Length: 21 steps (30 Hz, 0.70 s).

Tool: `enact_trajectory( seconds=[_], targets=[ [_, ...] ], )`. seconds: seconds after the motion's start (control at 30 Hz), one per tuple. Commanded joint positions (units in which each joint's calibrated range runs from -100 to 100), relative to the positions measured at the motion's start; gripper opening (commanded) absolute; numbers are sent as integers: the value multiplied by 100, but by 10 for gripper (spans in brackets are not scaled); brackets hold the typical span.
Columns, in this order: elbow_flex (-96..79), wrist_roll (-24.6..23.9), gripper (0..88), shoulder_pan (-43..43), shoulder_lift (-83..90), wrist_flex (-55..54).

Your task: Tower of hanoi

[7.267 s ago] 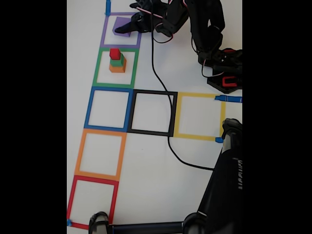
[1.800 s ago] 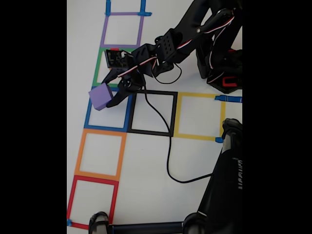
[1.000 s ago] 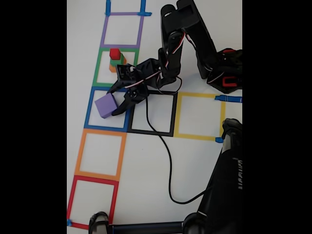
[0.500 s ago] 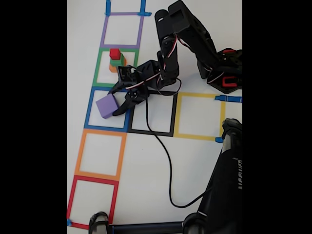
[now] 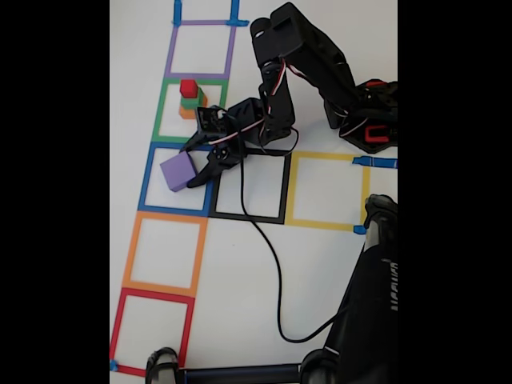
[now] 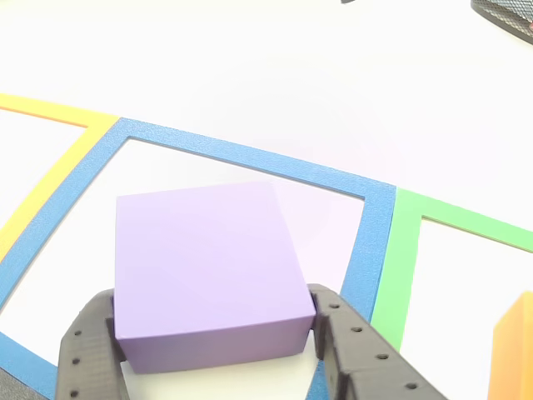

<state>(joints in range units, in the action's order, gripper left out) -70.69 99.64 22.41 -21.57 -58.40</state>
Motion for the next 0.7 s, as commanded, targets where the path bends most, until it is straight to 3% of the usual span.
enact_trajectory(
  seconds=[0.0, 0.4, 0.53, 0.67],
  targets=[
    [-76, 36, 226, -93, 46, -152],
    [-112, 36, 358, 108, 102, -370],
    [-121, 36, 350, 271, 336, -435],
    [-131, 36, 263, 463, 853, -370]
  ],
)
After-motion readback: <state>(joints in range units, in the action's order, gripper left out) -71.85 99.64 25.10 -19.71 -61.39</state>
